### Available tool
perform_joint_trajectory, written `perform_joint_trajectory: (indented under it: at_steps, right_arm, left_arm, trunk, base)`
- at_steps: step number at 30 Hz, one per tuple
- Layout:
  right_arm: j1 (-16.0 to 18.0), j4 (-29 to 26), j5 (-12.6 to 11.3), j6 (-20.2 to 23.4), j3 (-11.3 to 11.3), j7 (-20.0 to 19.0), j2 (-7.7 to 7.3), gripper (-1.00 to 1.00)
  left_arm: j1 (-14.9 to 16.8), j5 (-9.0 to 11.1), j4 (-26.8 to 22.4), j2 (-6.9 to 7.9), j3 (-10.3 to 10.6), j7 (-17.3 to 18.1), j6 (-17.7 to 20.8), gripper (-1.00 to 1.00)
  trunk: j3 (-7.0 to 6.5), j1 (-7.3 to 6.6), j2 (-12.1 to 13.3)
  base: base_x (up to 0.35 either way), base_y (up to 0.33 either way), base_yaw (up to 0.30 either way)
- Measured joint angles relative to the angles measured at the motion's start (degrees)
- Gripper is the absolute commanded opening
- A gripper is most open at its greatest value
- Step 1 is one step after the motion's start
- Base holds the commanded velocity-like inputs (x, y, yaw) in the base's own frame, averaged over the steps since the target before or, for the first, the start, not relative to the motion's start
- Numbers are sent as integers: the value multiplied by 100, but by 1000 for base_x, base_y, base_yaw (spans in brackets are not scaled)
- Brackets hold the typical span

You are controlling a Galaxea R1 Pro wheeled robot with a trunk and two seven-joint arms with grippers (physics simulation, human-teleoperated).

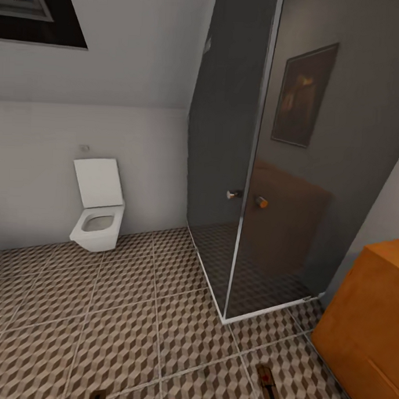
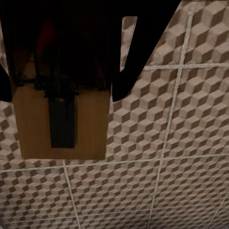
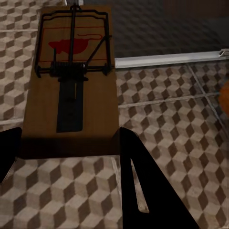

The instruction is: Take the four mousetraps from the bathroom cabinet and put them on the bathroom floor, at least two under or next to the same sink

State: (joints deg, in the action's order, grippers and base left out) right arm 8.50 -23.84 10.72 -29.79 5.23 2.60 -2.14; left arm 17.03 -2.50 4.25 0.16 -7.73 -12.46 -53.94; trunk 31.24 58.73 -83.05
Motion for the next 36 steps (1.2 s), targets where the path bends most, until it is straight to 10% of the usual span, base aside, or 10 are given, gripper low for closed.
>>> perform_joint_trajectory:
  at_steps: [36]
  right_arm:
    - [0,78,0,0,-1,0,0,-100]
  left_arm:
    - [1,2,2,-42,-1,8,-1,-100]
  trunk:
    - [0,0,0]
  base:
    - [0,0,280]
